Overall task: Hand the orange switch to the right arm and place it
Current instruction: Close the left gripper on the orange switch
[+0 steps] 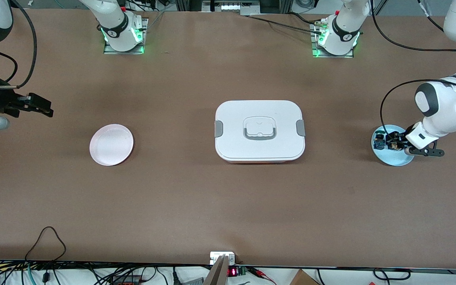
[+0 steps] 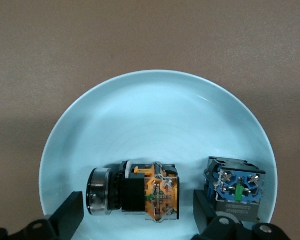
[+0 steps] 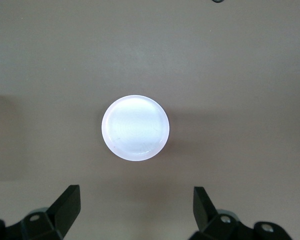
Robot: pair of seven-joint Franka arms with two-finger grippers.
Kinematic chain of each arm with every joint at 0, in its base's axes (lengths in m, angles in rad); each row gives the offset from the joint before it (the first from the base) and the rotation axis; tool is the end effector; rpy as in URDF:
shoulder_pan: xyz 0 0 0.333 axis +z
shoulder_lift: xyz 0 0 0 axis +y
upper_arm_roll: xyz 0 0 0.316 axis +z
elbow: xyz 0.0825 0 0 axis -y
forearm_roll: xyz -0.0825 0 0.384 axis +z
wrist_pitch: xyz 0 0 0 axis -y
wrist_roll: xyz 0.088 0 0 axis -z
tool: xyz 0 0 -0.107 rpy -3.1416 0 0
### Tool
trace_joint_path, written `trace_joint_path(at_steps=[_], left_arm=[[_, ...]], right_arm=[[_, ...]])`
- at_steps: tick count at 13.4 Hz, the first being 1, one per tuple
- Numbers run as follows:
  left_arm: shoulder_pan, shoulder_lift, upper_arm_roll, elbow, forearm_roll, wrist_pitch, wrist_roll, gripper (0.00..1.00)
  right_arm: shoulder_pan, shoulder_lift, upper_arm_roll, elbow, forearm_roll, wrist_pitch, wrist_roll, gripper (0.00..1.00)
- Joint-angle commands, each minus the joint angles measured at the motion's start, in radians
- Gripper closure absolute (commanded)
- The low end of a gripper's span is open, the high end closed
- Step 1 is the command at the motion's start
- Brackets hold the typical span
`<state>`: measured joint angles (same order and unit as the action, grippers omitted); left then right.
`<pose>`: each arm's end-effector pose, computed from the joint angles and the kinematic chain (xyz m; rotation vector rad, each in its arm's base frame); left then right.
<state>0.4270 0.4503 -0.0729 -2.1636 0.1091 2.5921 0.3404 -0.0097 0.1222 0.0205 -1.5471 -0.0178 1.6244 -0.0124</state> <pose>0.5283 0.1923 0.1831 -3.1230 0.1140 0.0413 0.5938 0.0039 0.5701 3.1254 0.0382 -0.0702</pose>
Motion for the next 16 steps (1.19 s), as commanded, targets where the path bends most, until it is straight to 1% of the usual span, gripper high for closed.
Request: trace_joint_path(at_steps=[1,2,3,4,5,7,9,10,11,12,13,15,16], left_arm=[[0.021,0.013,-0.016,0.01,0.009,0.008,0.02,0.2],[0.019,0.013,-0.016,0.013,0.009,0.008,0.02,0.26],[0.018,0.013,-0.016,0.024,0.009,0.008,0.022,0.33],[0.016,0.013,-0.016,0.033,0.012,0.008,0.025,0.46],[0.016,0.015,-0.016,0.033,0.012,0.006,0.047,0.61],[0.016,0.002,-0.018,0.057,0.014,0.0,0.072,0.69],[0.01,-0.03,-0.021,0.094,0.014,-0.003,0.13,0.68],[0.007,-0.054,-0.025,0.111,0.014,-0.009,0.17,0.66],[0.004,-0.068,-0.047,0.135,0.014,-0.026,0.207,0.62],[0.004,-0.085,-0.065,0.171,0.014,-0.074,0.248,0.62],[0.004,-0.094,-0.08,0.212,0.014,-0.16,0.276,0.62],[0.006,-0.091,-0.171,0.327,0.003,-0.437,0.298,0.64],[0.006,-0.087,-0.212,0.373,0.003,-0.545,0.301,0.66]], right_arm=[[-0.007,-0.01,0.003,-0.002,0.012,-0.008,-0.006,0.0],[-0.006,-0.01,0.003,-0.002,0.012,-0.008,-0.005,0.0],[-0.007,-0.009,0.003,-0.002,0.012,-0.008,-0.005,0.0],[-0.006,-0.01,0.003,-0.002,0.012,-0.008,-0.005,0.0],[-0.007,-0.009,0.003,-0.002,0.012,-0.008,-0.005,0.0],[-0.006,-0.009,0.003,-0.002,0.012,-0.008,-0.005,0.0],[-0.006,-0.009,0.003,-0.002,0.012,-0.008,-0.005,0.0],[-0.006,-0.009,0.003,-0.002,0.012,-0.008,-0.006,0.0],[-0.006,-0.009,0.003,-0.002,0.012,-0.008,-0.006,0.0],[-0.006,-0.009,0.003,-0.002,0.012,-0.008,-0.006,0.0],[-0.006,-0.009,0.003,-0.001,0.012,-0.008,-0.008,0.0],[-0.006,-0.009,0.003,-0.002,0.012,-0.008,-0.008,0.0],[-0.006,-0.009,0.003,-0.002,0.012,-0.008,-0.008,0.0]])
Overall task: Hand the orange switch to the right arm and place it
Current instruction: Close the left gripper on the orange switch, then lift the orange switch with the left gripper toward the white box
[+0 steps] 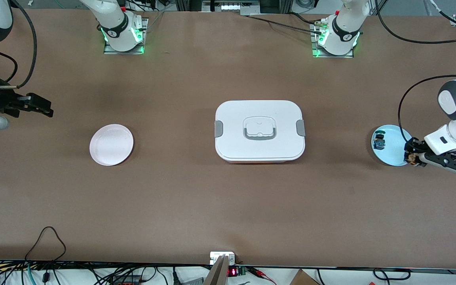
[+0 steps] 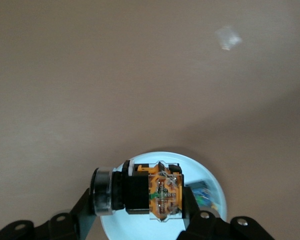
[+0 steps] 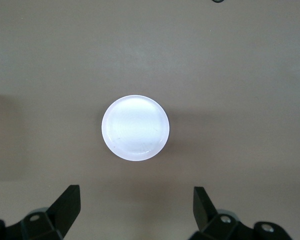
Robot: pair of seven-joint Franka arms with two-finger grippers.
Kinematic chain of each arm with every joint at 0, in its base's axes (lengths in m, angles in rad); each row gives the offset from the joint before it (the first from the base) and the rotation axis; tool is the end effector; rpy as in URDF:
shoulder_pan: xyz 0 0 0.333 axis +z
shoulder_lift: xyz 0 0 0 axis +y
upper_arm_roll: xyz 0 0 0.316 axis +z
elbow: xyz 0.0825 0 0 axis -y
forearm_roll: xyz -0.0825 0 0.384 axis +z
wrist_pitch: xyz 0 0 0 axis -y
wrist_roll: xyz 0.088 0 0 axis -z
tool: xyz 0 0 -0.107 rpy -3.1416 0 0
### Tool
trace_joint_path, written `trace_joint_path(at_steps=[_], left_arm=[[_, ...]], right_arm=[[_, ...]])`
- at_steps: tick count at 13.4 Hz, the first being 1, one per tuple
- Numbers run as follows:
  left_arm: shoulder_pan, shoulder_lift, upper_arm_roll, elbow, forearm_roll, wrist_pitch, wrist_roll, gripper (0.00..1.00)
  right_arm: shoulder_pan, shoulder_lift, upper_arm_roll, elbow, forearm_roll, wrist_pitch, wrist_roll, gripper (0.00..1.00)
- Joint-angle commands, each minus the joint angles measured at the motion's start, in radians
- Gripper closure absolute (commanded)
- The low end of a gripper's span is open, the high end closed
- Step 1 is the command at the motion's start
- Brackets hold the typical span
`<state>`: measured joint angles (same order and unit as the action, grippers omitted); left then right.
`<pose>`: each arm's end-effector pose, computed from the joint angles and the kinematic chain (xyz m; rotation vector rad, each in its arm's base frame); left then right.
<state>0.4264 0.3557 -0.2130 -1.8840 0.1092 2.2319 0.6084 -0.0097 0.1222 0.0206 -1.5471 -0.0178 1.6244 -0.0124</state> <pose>0.6106 0.1433 0.3240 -3.0508 0.6967 0.0050 0.5938 0.0040 0.5701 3.1254 0.0384 -0.0702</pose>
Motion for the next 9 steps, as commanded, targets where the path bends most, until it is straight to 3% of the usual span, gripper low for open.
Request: trace_joint_path(at_steps=[1,4,6,9], left_arm=[[0.008,0.008,-0.119,0.126,0.001,-0.237,0.039,0.67],[0.015,0.0,-0.223,0.132,-0.099,-0.29,0.039,0.71],[0.015,0.0,-0.249,0.132,-0.257,-0.316,0.086,0.71],[0.018,0.011,-0.304,0.123,-0.593,-0.34,0.402,0.74]], right_arm=[[-0.006,-0.009,0.002,-0.002,0.012,-0.008,-0.009,0.0],[-0.004,-0.009,0.004,-0.002,0.012,-0.008,-0.017,0.0],[-0.004,-0.009,0.002,-0.004,0.009,-0.026,-0.02,0.0],[-0.007,-0.009,0.002,-0.002,0.053,-0.046,-0.015,0.0]])
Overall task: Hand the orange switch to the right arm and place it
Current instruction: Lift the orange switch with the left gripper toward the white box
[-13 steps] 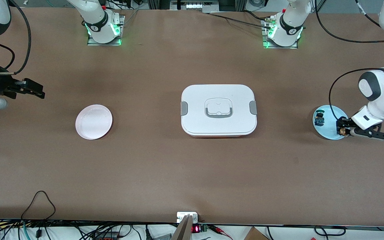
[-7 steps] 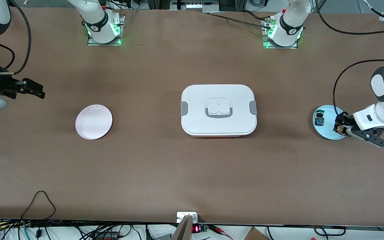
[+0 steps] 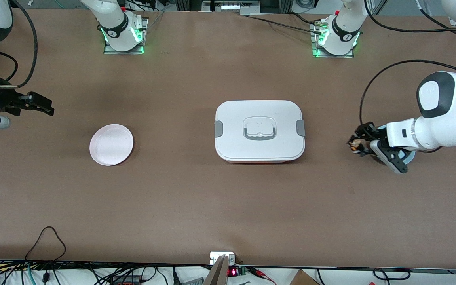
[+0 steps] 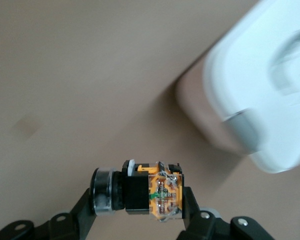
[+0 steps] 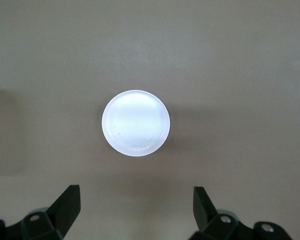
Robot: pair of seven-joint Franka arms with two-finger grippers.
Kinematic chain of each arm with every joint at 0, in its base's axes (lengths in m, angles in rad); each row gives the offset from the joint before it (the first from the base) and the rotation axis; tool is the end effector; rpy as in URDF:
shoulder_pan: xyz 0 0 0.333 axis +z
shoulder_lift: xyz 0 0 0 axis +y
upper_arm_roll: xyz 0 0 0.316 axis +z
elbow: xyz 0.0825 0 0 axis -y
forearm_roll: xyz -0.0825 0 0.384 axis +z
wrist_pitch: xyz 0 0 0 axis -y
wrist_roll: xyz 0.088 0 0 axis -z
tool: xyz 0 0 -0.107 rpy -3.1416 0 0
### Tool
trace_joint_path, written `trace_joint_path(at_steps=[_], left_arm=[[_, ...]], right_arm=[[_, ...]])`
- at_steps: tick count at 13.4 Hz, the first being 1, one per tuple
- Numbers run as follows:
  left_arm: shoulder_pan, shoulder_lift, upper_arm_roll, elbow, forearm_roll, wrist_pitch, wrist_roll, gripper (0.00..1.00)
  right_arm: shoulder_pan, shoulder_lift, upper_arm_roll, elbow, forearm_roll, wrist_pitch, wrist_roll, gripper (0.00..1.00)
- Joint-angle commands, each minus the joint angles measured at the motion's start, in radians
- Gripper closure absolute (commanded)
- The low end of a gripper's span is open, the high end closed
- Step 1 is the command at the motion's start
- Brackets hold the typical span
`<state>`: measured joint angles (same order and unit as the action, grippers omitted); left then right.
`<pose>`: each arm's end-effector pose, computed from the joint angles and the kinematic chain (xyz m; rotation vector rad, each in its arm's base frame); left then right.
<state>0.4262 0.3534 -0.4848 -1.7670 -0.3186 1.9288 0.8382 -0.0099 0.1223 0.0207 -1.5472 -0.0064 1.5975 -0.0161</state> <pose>0.6232 -0.0350 0.3785 2.4796 -0.9709 0.0355 0.5907 0.0050 0.5678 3.1356 0.0427 -0.1129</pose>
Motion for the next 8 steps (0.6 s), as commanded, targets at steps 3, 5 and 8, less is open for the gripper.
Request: trace_joint_path(at_steps=[3,5,8], left_arm=[[0.014,0.03,-0.084,0.006,-0.438,-0.114,0.408,0.74],[0.014,0.044,-0.15,0.003,-0.541,-0.126,0.525,0.74],[0.008,0.045,-0.218,0.003,-0.754,-0.116,0.651,0.74]], right_arm=[[-0.01,-0.01,-0.004,-0.001,0.165,-0.047,-0.016,0.0],[-0.016,-0.009,-0.005,-0.002,0.277,-0.047,-0.015,0.0],[-0.012,0.023,0.001,-0.005,0.484,-0.05,-0.013,0.0]])
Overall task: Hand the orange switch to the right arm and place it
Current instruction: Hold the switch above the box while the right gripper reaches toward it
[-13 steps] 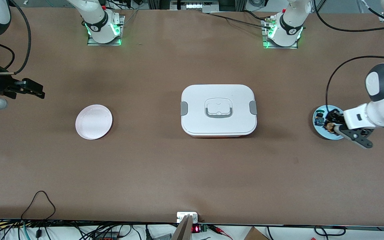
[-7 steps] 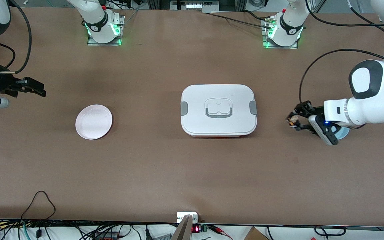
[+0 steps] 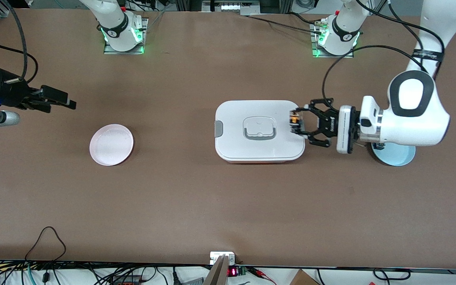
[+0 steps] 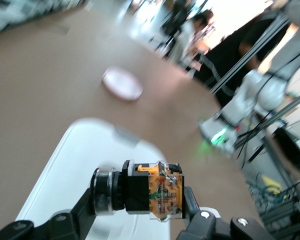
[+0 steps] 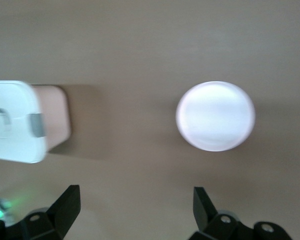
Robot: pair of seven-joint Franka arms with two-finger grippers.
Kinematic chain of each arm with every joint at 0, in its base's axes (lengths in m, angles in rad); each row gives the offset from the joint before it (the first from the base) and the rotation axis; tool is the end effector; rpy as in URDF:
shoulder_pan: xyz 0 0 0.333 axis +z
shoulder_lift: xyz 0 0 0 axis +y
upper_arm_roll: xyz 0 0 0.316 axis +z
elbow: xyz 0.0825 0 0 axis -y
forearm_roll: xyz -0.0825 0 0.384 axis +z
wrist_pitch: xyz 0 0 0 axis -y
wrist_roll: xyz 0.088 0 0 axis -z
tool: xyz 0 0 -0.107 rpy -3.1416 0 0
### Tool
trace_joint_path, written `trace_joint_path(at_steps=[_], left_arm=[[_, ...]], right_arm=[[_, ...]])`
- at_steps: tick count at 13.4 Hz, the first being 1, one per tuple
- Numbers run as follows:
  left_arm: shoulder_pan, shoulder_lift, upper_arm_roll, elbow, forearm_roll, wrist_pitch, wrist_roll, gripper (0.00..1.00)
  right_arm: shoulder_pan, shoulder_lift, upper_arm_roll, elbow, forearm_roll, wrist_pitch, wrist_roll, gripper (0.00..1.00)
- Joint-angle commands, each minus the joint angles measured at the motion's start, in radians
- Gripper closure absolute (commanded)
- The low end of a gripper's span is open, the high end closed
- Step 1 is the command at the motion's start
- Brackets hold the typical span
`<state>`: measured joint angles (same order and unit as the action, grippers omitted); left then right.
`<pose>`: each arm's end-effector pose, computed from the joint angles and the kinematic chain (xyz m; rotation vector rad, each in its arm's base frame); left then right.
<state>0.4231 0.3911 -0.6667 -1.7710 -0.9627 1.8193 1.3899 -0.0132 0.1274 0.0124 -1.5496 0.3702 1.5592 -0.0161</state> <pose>0.6015 -0.1774 0.4098 1.6467 -1.1483 0.4390 0.5882 0.0382 0.5680 -2.7647 0.0034 0.1586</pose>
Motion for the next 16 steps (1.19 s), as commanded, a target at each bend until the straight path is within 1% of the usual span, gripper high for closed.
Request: trace_joint_path(at_steps=[1,3,4,5,7,9,11,12,14,15,16], left_arm=[[-0.004,0.014,-0.037,0.008,-0.198,0.0,0.192,0.75],[-0.036,0.031,-0.037,0.013,-0.354,0.041,0.389,0.74],[-0.073,0.037,-0.037,0.012,-0.432,0.075,0.479,0.74],[-0.104,0.037,-0.037,0.005,-0.494,0.11,0.541,0.74],[-0.162,0.038,-0.037,0.001,-0.571,0.179,0.589,0.75],[-0.225,0.038,-0.037,-0.001,-0.663,0.248,0.647,0.75],[-0.283,0.046,-0.037,-0.01,-0.758,0.31,0.728,0.75],[-0.315,0.051,-0.037,-0.011,-0.79,0.351,0.762,0.75],[-0.357,0.055,-0.037,-0.011,-0.887,0.397,0.816,0.75],[-0.36,0.058,-0.037,-0.011,-0.909,0.397,0.83,0.75],[-0.36,0.063,-0.037,-0.011,-0.909,0.399,0.84,0.75]], right_arm=[[-0.004,0.029,0.011,-0.003,0.175,-0.01,-0.013,0.0],[-0.002,0.053,0.014,-0.01,0.338,0.004,-0.015,0.0],[0.001,0.055,0.012,-0.027,0.434,0.007,-0.015,0.0],[0.009,0.061,0.015,-0.056,0.543,0.021,-0.015,0.0],[0.038,0.064,0.015,-0.101,0.75,0.056,-0.015,0.0],[0.096,0.081,0.015,-0.127,0.875,0.123,-0.016,0.0],[0.149,0.118,0.015,-0.127,0.996,0.154,-0.028,0.0],[0.176,0.138,0.015,-0.127,1.042,0.165,-0.062,0.0],[0.206,0.17,0.015,-0.127,1.093,0.165,-0.111,0.0],[0.222,0.184,0.015,-0.127,1.137,0.165,-0.134,0.0],[0.234,0.199,0.014,-0.127,1.164,0.166,-0.16,0.0]])
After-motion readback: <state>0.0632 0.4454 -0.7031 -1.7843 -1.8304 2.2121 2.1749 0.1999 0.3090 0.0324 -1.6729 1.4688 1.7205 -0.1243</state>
